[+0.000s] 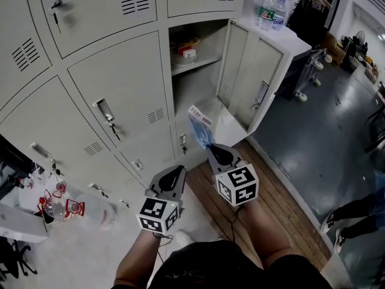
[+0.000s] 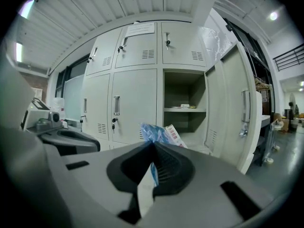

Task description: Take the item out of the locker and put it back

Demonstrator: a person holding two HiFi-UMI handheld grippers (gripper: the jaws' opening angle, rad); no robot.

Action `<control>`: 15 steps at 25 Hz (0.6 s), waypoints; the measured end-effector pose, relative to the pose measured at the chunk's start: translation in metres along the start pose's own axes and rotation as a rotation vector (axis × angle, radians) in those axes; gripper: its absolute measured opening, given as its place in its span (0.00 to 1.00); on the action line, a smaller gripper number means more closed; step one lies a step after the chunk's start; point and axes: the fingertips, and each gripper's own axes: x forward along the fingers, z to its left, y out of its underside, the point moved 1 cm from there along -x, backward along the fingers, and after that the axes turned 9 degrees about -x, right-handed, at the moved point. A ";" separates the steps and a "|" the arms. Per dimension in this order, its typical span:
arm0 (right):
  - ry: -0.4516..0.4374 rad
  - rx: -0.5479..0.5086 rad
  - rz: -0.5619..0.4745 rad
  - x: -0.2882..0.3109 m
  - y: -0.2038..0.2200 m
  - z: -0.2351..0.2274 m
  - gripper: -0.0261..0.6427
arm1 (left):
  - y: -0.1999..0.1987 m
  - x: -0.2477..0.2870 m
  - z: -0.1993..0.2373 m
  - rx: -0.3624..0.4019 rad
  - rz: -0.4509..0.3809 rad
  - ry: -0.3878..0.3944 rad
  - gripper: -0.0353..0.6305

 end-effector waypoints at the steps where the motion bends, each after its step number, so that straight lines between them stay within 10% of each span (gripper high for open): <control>1: -0.007 0.001 -0.002 -0.004 0.001 -0.001 0.05 | 0.000 0.001 -0.003 -0.002 -0.004 -0.008 0.06; 15: -0.133 0.002 -0.038 -0.086 0.027 -0.010 0.05 | 0.030 0.005 -0.080 -0.042 -0.012 -0.119 0.06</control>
